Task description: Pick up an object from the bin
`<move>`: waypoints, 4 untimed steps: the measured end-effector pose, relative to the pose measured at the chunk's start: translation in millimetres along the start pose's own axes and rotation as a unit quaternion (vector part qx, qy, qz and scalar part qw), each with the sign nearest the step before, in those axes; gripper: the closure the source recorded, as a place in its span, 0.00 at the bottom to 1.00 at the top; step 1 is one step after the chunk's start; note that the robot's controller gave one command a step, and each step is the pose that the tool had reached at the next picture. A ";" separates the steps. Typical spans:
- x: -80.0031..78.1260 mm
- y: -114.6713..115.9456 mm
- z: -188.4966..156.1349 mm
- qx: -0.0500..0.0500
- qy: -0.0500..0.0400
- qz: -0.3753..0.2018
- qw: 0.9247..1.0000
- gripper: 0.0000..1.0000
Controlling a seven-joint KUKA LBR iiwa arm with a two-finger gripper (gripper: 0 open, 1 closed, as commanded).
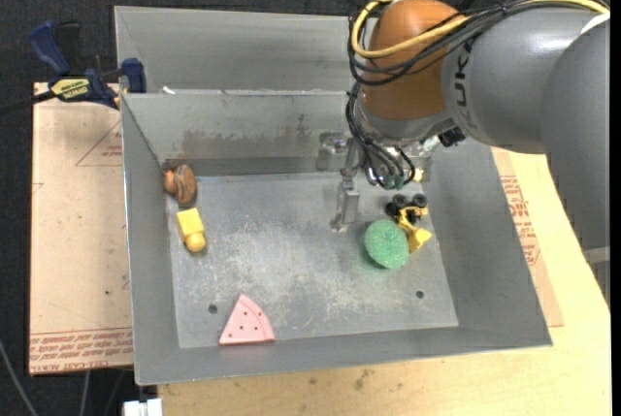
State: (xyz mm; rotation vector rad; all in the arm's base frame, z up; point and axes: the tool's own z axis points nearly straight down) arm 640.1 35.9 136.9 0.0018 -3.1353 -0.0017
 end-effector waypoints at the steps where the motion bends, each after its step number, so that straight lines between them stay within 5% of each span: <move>1: -1.8 -0.1 -5.1 0.000 -0.004 0.000 1.000 0.00; 2: 13.9 -71.3 40.2 0.000 -0.005 -0.009 1.000 0.00; 3: 27.0 -102.2 45.7 0.001 -0.001 -0.026 1.000 0.00; 4: 19.6 -140.7 37.2 0.000 -0.005 0.026 1.000 0.00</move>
Offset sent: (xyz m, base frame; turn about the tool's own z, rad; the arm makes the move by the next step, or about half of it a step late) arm -0.0244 -0.1143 -0.0669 -0.0266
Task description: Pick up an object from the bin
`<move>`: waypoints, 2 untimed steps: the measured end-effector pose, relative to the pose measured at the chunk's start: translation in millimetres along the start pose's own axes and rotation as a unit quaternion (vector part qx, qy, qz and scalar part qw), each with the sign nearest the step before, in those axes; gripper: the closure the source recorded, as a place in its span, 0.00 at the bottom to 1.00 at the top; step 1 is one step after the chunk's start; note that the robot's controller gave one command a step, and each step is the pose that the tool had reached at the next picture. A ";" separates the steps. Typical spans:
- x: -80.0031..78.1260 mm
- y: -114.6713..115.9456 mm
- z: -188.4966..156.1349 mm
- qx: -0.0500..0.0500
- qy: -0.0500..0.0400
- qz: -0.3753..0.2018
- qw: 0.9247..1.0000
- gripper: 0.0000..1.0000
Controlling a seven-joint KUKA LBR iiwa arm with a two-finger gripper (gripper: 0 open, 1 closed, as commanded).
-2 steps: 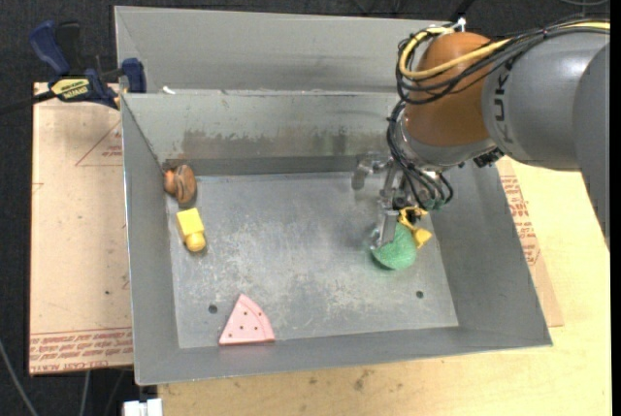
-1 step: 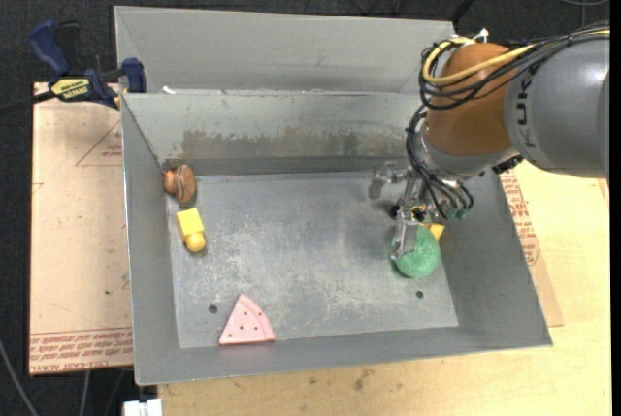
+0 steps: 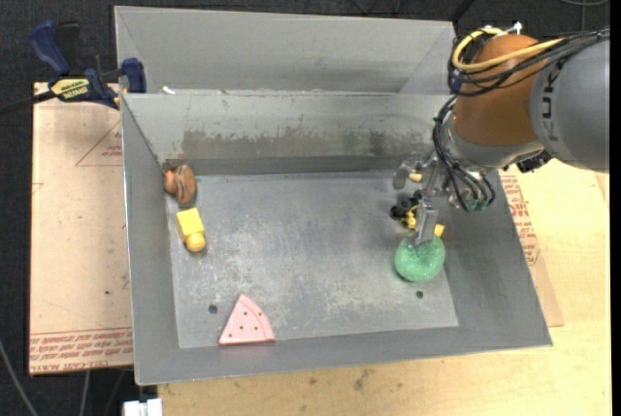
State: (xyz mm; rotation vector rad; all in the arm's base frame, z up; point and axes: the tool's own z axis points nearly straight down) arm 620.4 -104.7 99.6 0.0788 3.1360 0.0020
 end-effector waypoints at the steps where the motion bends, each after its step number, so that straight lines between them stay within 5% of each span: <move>1: -28.1 -36.6 26.0 -0.002 0.001 -0.066 0.998 0.00; 2: -21.8 -31.6 28.3 0.000 0.000 0.035 0.999 1.00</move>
Offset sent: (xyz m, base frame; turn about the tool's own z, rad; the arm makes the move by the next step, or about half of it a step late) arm 0.0187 -0.0336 -0.0296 0.0717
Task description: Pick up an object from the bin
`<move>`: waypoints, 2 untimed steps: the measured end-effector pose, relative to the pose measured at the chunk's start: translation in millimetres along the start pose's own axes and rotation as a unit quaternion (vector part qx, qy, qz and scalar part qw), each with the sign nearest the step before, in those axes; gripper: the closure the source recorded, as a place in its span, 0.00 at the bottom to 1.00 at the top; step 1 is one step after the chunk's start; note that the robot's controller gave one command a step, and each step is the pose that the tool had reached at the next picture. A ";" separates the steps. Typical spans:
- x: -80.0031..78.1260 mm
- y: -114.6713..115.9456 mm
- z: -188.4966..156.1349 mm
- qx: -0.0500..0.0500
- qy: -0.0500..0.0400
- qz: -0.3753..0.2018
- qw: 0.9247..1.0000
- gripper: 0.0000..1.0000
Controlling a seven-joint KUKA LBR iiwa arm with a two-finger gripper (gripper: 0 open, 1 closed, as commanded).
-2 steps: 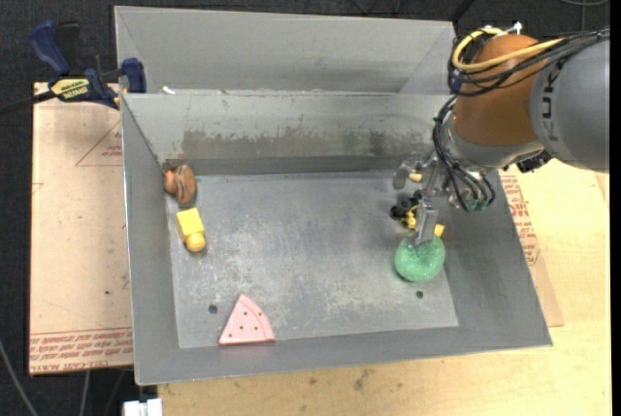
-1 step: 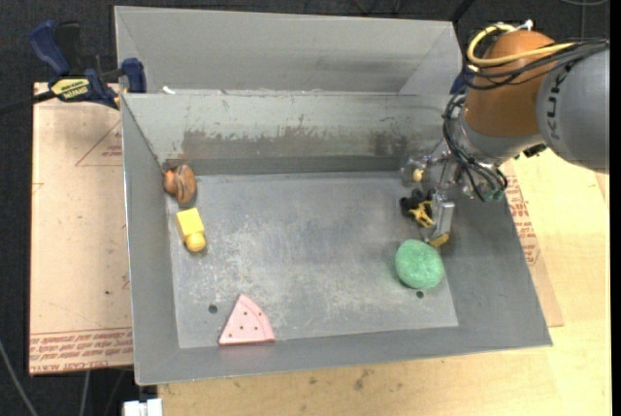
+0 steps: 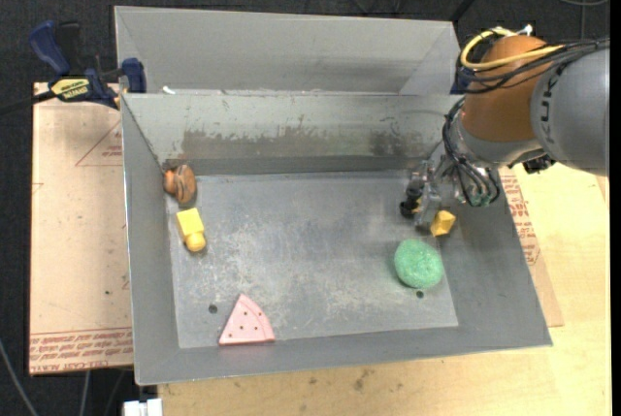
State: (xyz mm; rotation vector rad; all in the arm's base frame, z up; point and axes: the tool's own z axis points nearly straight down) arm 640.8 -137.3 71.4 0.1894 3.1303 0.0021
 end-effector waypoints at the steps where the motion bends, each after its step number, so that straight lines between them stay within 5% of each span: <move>1: -0.1 -0.1 0.0 0.000 0.000 0.000 1.000 1.00; 2: 0.7 0.0 -3.2 0.000 0.002 0.000 1.000 1.00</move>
Offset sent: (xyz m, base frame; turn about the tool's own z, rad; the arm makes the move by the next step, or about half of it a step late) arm 0.0000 -0.0001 0.0267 0.0000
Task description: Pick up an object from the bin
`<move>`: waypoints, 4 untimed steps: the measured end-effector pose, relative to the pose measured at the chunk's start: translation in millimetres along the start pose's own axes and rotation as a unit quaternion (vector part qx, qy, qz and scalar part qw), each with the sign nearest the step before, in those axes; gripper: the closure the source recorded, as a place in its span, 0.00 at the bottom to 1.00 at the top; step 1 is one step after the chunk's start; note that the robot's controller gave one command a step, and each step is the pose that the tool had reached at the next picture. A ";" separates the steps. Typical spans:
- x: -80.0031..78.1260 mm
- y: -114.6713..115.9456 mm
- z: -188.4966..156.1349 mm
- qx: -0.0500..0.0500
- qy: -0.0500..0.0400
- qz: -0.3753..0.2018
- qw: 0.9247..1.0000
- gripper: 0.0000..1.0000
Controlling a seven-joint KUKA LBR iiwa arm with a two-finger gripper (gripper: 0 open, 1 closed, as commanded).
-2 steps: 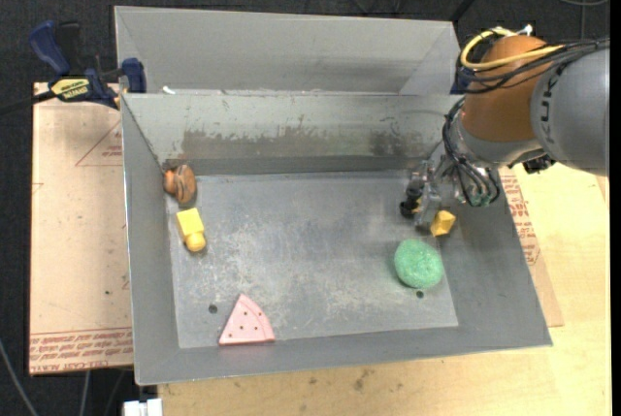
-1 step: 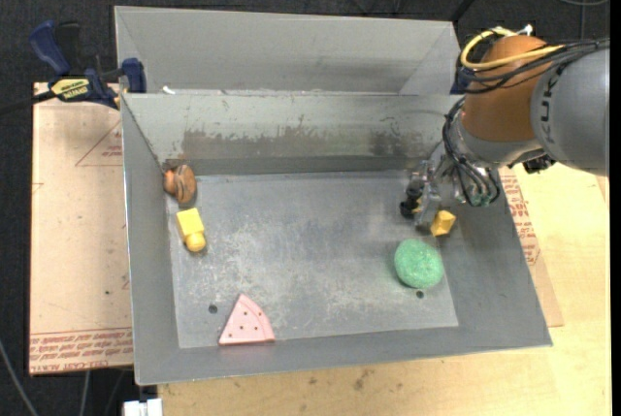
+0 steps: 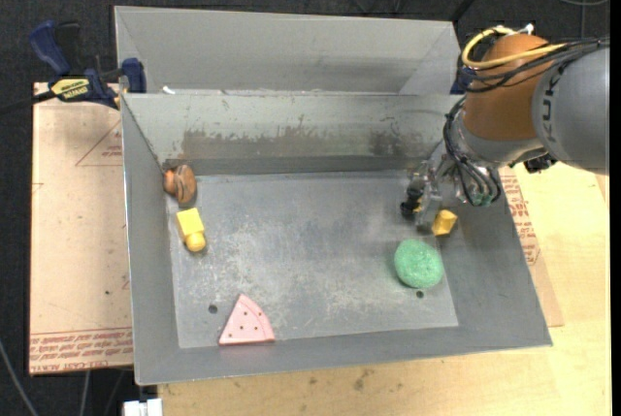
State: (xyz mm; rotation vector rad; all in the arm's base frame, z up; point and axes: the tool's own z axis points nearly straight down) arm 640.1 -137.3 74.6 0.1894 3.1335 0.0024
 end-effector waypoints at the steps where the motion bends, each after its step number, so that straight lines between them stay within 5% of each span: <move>1: -0.1 0.1 -7.9 0.000 0.000 0.000 1.000 1.00; 4: -0.2 0.4 -53.7 0.000 0.000 0.000 1.000 1.00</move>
Offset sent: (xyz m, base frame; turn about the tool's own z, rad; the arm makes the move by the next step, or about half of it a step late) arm -0.0002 -0.0001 0.0576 0.0000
